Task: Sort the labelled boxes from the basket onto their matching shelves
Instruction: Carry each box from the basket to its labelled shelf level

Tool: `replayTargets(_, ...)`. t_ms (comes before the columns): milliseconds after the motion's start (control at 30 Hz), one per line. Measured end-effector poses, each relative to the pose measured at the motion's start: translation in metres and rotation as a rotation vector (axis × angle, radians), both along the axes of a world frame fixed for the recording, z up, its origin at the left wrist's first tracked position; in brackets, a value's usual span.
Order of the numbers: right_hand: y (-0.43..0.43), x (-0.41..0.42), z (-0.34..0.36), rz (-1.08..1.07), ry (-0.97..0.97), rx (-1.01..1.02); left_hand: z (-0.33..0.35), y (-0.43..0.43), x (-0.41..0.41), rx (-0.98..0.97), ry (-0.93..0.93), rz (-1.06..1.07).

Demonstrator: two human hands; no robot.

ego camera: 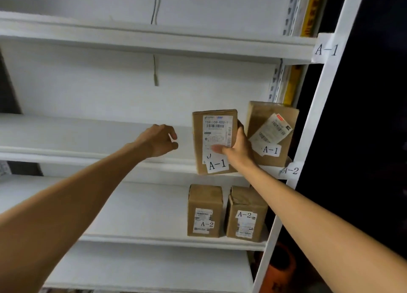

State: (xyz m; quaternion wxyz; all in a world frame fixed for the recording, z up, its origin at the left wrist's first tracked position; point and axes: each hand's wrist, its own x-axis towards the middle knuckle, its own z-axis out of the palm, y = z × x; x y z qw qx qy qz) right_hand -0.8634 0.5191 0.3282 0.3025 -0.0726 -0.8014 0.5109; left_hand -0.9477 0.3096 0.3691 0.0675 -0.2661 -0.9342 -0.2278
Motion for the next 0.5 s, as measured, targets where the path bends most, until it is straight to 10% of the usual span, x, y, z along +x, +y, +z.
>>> replayTargets(500,0.053,-0.09,-0.026,-0.043,0.019,-0.189,-0.007,0.047,-0.077,-0.035,-0.006,0.023)
